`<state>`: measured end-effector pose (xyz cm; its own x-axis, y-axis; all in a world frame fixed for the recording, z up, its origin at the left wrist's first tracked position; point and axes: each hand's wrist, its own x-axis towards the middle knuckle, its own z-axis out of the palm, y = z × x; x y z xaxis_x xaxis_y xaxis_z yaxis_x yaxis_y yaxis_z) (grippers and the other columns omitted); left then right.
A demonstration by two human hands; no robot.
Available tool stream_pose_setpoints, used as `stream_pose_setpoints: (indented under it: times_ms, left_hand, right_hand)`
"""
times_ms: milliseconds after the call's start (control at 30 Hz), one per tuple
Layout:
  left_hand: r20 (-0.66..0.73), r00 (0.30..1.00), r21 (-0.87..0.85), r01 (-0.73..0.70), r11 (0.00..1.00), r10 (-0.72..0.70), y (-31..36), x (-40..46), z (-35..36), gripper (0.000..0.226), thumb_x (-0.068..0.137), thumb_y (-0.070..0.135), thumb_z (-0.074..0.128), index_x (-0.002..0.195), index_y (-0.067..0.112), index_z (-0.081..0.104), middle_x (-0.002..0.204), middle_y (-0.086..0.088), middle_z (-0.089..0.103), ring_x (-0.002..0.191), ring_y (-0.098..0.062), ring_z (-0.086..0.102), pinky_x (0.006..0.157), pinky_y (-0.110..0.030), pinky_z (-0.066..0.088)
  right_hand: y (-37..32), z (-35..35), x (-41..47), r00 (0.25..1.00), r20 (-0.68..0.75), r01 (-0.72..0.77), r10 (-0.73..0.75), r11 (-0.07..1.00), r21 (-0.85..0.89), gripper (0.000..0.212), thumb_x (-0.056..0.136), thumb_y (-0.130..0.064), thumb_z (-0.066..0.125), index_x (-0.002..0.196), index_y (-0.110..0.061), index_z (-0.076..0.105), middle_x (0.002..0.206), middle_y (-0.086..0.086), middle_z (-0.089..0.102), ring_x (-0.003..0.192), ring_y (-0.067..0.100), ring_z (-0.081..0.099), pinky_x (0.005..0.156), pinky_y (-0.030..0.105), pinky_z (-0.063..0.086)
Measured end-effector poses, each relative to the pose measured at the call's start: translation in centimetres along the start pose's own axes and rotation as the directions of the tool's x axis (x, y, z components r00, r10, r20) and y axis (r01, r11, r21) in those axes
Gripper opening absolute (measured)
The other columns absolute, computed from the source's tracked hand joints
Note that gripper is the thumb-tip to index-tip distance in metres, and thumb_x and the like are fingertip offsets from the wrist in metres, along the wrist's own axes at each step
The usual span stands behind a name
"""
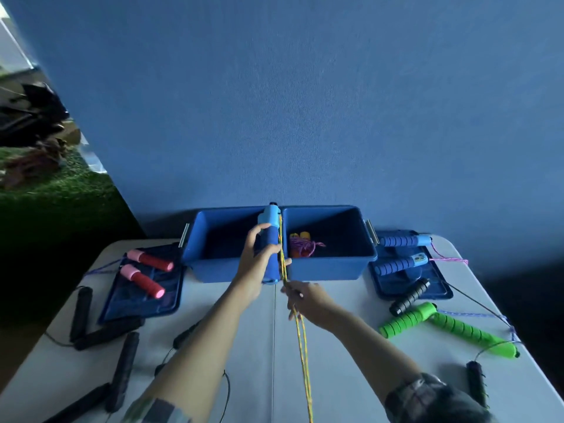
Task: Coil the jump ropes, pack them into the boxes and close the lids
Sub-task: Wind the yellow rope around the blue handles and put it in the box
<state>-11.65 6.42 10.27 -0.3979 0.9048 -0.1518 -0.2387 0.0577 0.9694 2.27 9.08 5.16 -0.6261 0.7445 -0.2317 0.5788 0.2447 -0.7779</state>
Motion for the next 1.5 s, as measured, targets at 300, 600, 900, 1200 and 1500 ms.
stream_pose_setpoints:
  times_ms: [300,600,900,1200,1500]
  left_hand:
    - [0.112,0.993,0.283,-0.067,0.957,0.036,-0.1,-0.3,-1.4,0.045,0.068,0.015,0.066,0.105,0.039,0.058,0.093,-0.004,0.059,0.07,-0.023,0.053,0.063,-0.039,0.049]
    - [0.168,0.961,0.713,-0.272,0.646,0.219,0.0,1.0,-6.6,0.048,0.076,0.02,0.065,0.105,0.056,0.051,0.1,-0.001,0.053,0.084,-0.009,0.054,0.074,-0.016,0.041]
    - [0.527,0.848,0.834,-0.502,0.229,-0.056,0.2,-0.4,-6.1,0.073,0.079,0.072,0.051,0.134,0.065,0.004,0.121,0.003,0.04,0.104,-0.029,0.058,0.088,-0.04,0.047]
    - [0.698,0.704,0.716,-0.688,0.119,-0.131,-0.5,-3.2,-3.6,0.1,0.078,0.044,0.073,0.153,0.018,0.012,0.145,-0.003,0.038,0.124,-0.028,0.049,0.099,-0.032,0.042]
    - [0.738,0.673,0.644,-0.685,0.342,-0.043,1.4,-7.5,-1.2,0.083,0.082,0.036,0.072,0.144,0.028,0.017,0.131,0.005,0.049,0.107,-0.01,0.05,0.081,-0.018,0.04]
  right_hand:
    - [-0.1,-2.6,-1.5,0.985,0.145,-0.122,0.092,0.97,0.212,0.026,0.094,-0.028,0.052,0.078,-0.016,0.068,0.06,-0.004,0.047,0.047,0.008,0.04,0.046,0.022,0.043]
    - [-0.6,-6.8,-2.9,0.99,0.125,0.104,-0.065,0.934,-0.341,0.021,0.09,-0.04,0.057,0.101,-0.029,0.07,0.086,-0.011,0.068,0.076,0.004,0.057,0.069,0.02,0.044]
    - [-2.1,-10.7,-3.4,0.974,0.041,0.219,-0.221,0.895,-0.39,0.015,0.09,-0.031,0.059,0.094,-0.023,0.071,0.079,-0.009,0.067,0.07,0.005,0.057,0.067,0.016,0.043]
    - [-3.9,-11.9,-3.0,0.964,0.085,0.268,-0.254,0.913,-0.309,0.01,0.088,-0.017,0.064,0.095,-0.012,0.07,0.085,-0.008,0.064,0.075,-0.002,0.057,0.07,0.007,0.04]
    - [-2.5,-13.6,-2.5,0.965,0.198,0.165,-0.17,0.985,0.042,0.007,0.075,-0.02,0.076,0.081,-0.022,0.075,0.084,0.0,0.074,0.081,0.008,0.065,0.081,0.028,0.051]
